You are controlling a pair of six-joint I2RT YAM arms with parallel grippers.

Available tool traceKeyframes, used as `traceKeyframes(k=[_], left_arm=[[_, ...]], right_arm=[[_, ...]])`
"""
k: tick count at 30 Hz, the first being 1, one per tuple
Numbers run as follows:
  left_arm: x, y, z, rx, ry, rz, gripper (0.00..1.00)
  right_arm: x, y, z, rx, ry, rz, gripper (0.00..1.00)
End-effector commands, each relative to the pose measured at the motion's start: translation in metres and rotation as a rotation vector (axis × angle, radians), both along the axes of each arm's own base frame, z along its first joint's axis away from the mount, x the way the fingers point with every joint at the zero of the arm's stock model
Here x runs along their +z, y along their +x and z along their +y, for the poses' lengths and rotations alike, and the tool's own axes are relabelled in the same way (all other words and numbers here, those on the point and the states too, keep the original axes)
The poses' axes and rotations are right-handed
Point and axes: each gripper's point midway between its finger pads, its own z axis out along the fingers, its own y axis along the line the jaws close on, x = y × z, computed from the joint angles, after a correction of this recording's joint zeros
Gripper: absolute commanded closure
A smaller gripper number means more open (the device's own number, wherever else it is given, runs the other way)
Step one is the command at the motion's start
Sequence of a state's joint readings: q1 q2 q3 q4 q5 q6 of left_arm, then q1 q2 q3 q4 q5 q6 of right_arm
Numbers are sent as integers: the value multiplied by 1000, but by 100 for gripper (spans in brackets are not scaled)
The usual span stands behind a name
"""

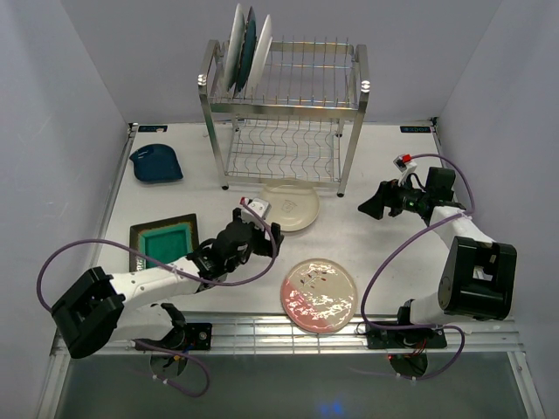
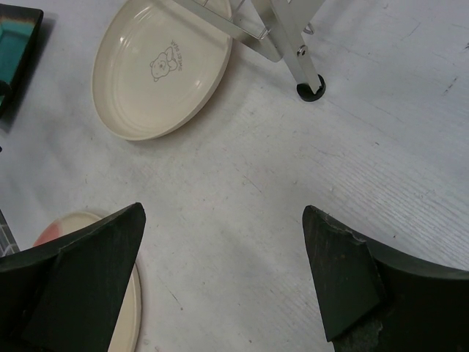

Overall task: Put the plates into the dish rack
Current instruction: Pick up the plate at the center of the board.

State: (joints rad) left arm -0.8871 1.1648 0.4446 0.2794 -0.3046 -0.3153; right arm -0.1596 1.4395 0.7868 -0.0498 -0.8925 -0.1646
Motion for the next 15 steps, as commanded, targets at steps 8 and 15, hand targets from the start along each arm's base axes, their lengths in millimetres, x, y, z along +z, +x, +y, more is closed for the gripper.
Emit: traceKeyframes(k=[8, 15], left_arm=[[50, 28, -57, -289, 222, -254, 8], [18, 38, -93, -476, 397, -158, 12]], right_arm=[[5, 4, 1, 21, -3, -29, 6], [3, 4, 1, 21, -1, -19, 6]])
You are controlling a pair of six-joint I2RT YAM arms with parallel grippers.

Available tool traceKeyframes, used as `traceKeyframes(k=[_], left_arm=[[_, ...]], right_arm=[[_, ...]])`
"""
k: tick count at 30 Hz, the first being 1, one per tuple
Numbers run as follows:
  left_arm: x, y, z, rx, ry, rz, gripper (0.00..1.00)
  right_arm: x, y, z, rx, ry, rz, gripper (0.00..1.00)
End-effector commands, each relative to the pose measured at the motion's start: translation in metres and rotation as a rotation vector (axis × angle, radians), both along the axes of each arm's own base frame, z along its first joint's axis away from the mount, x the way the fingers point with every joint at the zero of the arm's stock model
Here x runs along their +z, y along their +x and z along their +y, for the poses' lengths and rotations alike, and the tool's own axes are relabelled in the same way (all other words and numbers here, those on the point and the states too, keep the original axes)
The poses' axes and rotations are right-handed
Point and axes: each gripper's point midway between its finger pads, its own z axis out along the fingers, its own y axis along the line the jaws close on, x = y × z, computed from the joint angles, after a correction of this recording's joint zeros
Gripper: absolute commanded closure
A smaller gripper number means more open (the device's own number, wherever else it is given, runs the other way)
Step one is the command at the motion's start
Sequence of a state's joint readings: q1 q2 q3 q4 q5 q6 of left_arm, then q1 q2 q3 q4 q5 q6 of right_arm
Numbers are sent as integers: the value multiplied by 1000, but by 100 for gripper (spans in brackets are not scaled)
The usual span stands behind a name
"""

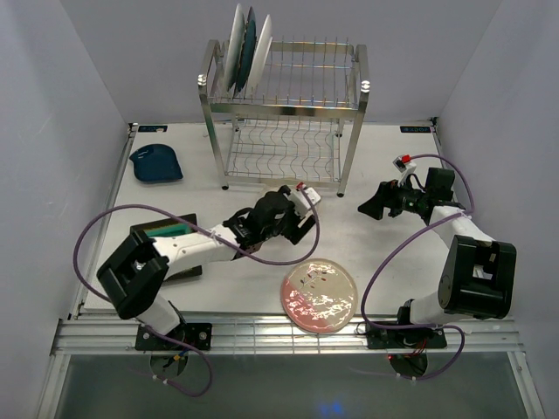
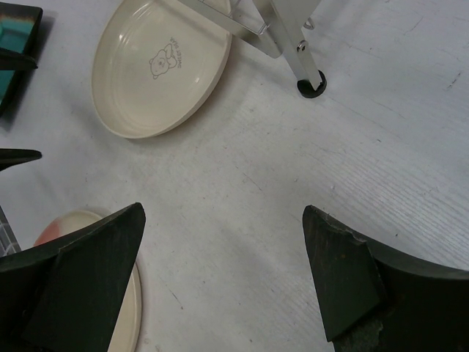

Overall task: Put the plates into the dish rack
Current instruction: Pick up the plate at the center of the board.

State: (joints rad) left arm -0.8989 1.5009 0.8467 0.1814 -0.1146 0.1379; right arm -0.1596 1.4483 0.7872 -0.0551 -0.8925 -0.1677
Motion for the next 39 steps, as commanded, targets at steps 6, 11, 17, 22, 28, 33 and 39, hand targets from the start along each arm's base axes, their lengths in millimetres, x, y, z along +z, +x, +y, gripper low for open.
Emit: traceKeyframes(k=[6, 11, 17, 22, 28, 33, 39], left_arm=[[-53, 19, -14, -57, 293, 86, 18], [-70, 30, -16, -33, 331, 104, 23], [-94, 38, -15, -21, 380, 205, 43], [-91, 37, -20, -49, 345, 208, 44], [-92, 35, -20, -63, 341, 223, 45], [-92, 28, -24, -93, 336, 261, 56], [-78, 22, -22, -100, 314, 264, 76]], right_arm=[[7, 5, 0, 18, -5, -31, 6], [6, 6, 0, 17, -4, -24, 6], [7, 6, 0, 17, -3, -26, 6], [7, 6, -1, 17, -2, -26, 6], [7, 6, -1, 17, 0, -27, 6], [7, 6, -1, 16, 3, -23, 6], [6, 7, -2, 14, 4, -17, 6]])
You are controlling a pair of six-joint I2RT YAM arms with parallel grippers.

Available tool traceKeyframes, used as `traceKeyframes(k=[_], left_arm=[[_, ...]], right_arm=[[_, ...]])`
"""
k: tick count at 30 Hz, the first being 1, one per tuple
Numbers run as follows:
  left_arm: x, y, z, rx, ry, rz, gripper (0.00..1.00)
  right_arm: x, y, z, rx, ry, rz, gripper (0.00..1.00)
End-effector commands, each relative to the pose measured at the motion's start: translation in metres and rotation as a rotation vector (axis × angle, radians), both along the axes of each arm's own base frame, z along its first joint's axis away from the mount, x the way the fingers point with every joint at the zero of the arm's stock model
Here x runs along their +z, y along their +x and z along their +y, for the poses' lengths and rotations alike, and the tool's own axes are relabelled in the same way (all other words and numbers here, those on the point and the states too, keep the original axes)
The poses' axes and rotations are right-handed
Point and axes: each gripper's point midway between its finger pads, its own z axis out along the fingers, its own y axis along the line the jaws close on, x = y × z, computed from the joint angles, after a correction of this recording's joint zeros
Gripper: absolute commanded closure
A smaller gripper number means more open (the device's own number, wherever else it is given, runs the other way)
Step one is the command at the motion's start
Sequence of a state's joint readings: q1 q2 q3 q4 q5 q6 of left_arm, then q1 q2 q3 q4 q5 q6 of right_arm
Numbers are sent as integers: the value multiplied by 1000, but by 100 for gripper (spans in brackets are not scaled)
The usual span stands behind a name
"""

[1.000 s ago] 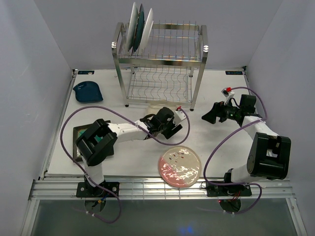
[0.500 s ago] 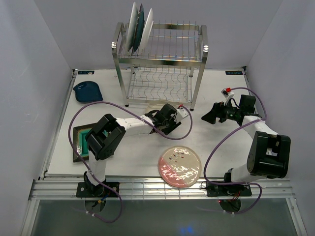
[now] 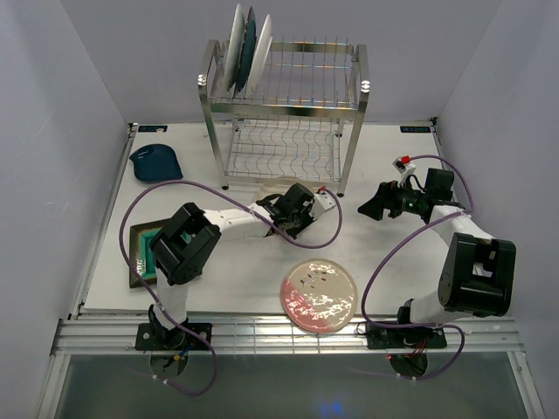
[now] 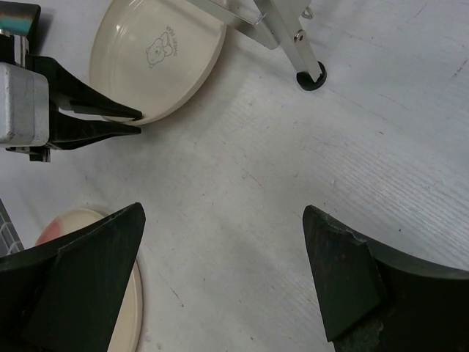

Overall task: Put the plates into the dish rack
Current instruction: Pick up the plate at the center of the board.

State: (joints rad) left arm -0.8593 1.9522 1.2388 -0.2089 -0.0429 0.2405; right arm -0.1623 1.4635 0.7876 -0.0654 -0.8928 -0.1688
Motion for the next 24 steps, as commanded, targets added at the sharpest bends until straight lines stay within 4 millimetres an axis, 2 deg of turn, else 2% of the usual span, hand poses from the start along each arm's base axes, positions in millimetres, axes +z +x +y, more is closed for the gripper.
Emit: traceKeyframes(k=[1, 3, 5, 12, 16, 18, 23, 24], left_arm=[[35, -10, -11, -30, -90, 31, 80], [43, -16, -13, -48, -114, 52, 93], [49, -26, -18, -74, -150, 97, 100], [63, -60, -32, -149, -191, 213, 100], [81, -82, -43, -206, -256, 269, 100], [102, -92, -48, -221, -323, 301, 100], [154, -99, -52, -223, -453, 271, 100], [173, -102, -51, -217, -505, 255, 100]], right_arm=[[11, 8, -1, 15, 1, -40, 6], [11, 8, -1, 15, 1, -40, 6], [11, 8, -2, 13, 2, -39, 6], [11, 9, -1, 15, 5, -35, 6], [11, 9, -1, 16, 4, -34, 6], [10, 8, -2, 14, 4, -33, 6], [11, 9, -1, 15, 5, -32, 6], [11, 9, -2, 12, 6, -31, 6]])
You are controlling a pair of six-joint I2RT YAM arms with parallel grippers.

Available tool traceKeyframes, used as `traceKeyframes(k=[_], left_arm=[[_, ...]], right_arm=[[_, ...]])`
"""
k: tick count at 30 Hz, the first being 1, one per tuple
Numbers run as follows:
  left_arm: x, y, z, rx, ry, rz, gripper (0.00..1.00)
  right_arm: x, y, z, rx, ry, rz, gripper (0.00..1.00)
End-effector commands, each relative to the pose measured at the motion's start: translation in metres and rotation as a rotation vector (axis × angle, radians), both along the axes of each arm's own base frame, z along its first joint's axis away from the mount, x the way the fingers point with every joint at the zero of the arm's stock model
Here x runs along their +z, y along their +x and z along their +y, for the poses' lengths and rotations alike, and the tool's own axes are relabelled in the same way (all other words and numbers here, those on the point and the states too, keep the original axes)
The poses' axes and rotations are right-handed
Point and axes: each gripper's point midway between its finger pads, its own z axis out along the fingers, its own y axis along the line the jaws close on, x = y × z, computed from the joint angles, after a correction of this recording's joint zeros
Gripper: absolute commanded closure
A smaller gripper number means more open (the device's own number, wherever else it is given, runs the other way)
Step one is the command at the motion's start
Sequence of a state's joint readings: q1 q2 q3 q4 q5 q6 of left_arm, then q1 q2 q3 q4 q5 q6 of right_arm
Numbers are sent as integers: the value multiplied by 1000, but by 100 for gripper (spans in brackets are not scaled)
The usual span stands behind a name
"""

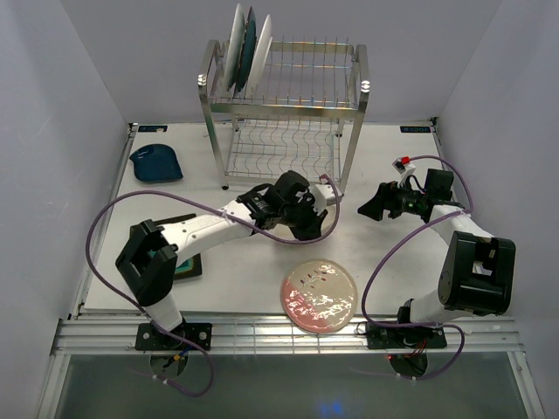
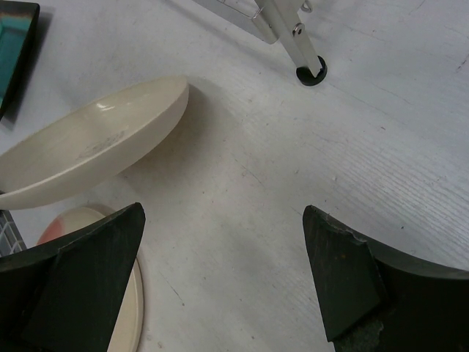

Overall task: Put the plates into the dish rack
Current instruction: Pick up the plate at the center of the board, then insert the plate into the dish rack.

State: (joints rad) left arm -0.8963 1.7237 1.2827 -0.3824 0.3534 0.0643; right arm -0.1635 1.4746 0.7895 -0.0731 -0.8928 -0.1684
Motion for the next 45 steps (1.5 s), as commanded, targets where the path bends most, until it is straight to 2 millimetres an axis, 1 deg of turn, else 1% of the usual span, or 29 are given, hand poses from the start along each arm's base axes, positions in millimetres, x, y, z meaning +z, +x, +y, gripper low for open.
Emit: traceKeyframes(k=[1, 2, 3, 6, 7, 9, 11, 13, 14, 16, 17, 19, 20, 23, 24, 26, 27, 30, 31, 33, 34, 35, 36, 37, 38, 39, 40, 42, 45], left_arm=[[82, -19, -8, -1, -223, 5, 100], [92, -20, -8, 6, -253, -3, 100], [110, -21, -6, 13, -301, -32, 100], [136, -14, -1, 94, -359, -66, 100], [152, -11, 3, 124, -384, -95, 100], [167, -8, 6, 156, -415, -113, 100], [189, -2, 11, 218, -456, -134, 100], [204, -1, 13, 244, -488, -140, 100], [219, -2, 15, 246, -517, -151, 100], [236, -2, 14, 251, -562, -159, 100], [249, -1, 15, 257, -590, -174, 100], [269, 2, 16, 282, -641, -197, 100], [286, 2, 16, 280, -677, -211, 100], [321, 0, 17, 273, -756, -225, 100], [341, -3, 17, 258, -797, -239, 100], [362, -6, 18, 255, -842, -242, 100], [382, -9, 21, 250, -882, -257, 100], [399, -8, 19, 253, -906, -232, 100], [414, -8, 18, 239, -928, -242, 100], [423, -5, 16, 236, -935, -245, 100], [443, -2, 23, 236, -969, -272, 100], [440, 6, 17, 232, -961, -257, 100], [447, 10, 19, 231, -975, -257, 100], [451, 26, 28, 250, -983, -267, 100], [457, 28, 28, 208, -999, -256, 100], [464, 34, 33, 207, -1034, -234, 100], [466, 51, 45, 231, -1043, -241, 100], [474, 62, 51, 227, -1071, -250, 100], [485, 81, 65, 265, -1100, -321, 100]], right_arm=[[14, 10, -2, 14, 3, -49, 6], [14, 9, -1, 17, 4, -49, 6], [15, 9, -1, 15, 4, -50, 6], [15, 10, -2, 13, 3, -50, 6], [15, 10, -3, 12, 5, -49, 6], [15, 10, -3, 12, 5, -49, 6], [15, 10, -4, 8, 6, -48, 6], [16, 10, -4, 8, 6, -51, 6], [15, 11, -5, 4, 6, -49, 6], [15, 11, -5, 4, 6, -50, 6], [16, 11, -5, 3, 8, -48, 6], [15, 11, -6, -1, 7, -46, 6], [15, 12, -6, -1, 7, -47, 6], [14, 13, -8, -5, 6, -46, 6], [15, 13, -8, -6, 7, -46, 6], [14, 13, -9, -9, 8, -42, 6], [14, 14, -9, -10, 9, -42, 6], [14, 13, -9, -10, 9, -39, 6], [14, 13, -9, -11, 11, -40, 6], [14, 13, -9, -8, 12, -38, 6], [14, 13, -9, -8, 14, -36, 6], [14, 13, -9, -8, 15, -38, 6], [14, 13, -9, -7, 17, -36, 6], [13, 13, -9, -8, 19, -32, 6], [13, 13, -8, -6, 19, -32, 6], [14, 13, -9, -8, 19, -34, 6], [15, 13, -9, -8, 19, -35, 6], [15, 13, -9, -9, 16, -39, 6], [16, 13, -9, -9, 19, -40, 6]])
